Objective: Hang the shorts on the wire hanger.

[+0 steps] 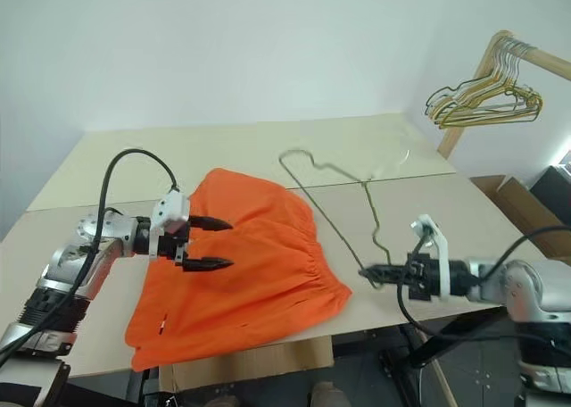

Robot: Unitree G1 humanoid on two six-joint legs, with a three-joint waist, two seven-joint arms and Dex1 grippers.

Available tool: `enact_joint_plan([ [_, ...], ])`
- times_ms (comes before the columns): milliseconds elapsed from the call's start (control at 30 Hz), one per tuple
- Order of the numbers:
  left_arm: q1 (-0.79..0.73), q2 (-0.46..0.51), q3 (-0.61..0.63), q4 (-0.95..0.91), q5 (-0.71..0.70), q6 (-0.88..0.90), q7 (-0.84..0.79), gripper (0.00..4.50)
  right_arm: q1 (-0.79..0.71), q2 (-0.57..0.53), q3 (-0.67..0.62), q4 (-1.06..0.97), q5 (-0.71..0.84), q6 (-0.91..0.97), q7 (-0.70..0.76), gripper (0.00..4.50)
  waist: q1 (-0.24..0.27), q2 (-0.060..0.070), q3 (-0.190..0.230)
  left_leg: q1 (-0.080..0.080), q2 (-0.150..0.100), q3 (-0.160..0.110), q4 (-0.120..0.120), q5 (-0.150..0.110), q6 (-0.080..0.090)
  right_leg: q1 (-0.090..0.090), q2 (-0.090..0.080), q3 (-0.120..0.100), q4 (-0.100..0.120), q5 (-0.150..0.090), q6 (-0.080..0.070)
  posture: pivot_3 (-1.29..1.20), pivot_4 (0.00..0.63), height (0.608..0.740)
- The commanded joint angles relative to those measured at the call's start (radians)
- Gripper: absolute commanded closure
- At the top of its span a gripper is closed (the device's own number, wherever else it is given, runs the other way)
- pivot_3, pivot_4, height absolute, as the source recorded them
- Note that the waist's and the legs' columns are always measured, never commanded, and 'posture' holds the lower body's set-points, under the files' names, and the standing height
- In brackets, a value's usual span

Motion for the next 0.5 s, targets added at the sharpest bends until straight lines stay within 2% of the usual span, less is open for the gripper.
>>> enact_joint_plan([
  [33, -0.008, 0.025, -0.008, -0.047, 0.028, -0.051, -0.042, 0.02, 0.074, -0.088, -0.024, -0.028, 0.05, 0.035, 0.071, 4.5, -0.007, 0.0, 0.0, 0.0, 0.0, 0.001, 0.0, 0.0, 0.0, 0.0, 0.0, 0.001, 0.0, -0.001, 0.003, -0.15, 0.0, 0.74],
  [133, -0.011, 0.046, -0.026, -0.062, 0.067, -0.089, -0.066, 0.02, 0.192, -0.191, 0.014, -0.007, 0.032, 0.023, 0.138, 4.5, -0.014, 0.002, 0.001, 0.001, 0.0, 0.001, 0.0, 0.0, 0.0, 0.001, 0.0, 0.001, 0.0, -0.002, 0.004, -0.16, 0.0, 0.74],
  [233, -0.014, 0.053, -0.028, -0.061, 0.073, -0.102, -0.084, 0.02, 0.243, -0.229, 0.012, -0.003, 0.037, 0.017, 0.158, 4.5, -0.026, 0.002, 0.001, 0.003, 0.001, 0.001, 0.0, 0.0, 0.0, 0.003, 0.0, 0.001, 0.0, -0.003, 0.004, -0.16, 0.0, 0.74],
  [500, -0.006, 0.04, -0.033, -0.075, 0.083, -0.096, -0.082, 0.02, 0.245, -0.263, 0.06, 0.037, 0.007, 0.009, 0.167, 4.5, -0.056, 0.002, 0.001, 0.005, 0.001, 0.001, 0.0, 0.0, 0.0, 0.004, 0.0, 0.003, 0.001, -0.003, 0.005, -0.16, 0.0, 0.74],
])
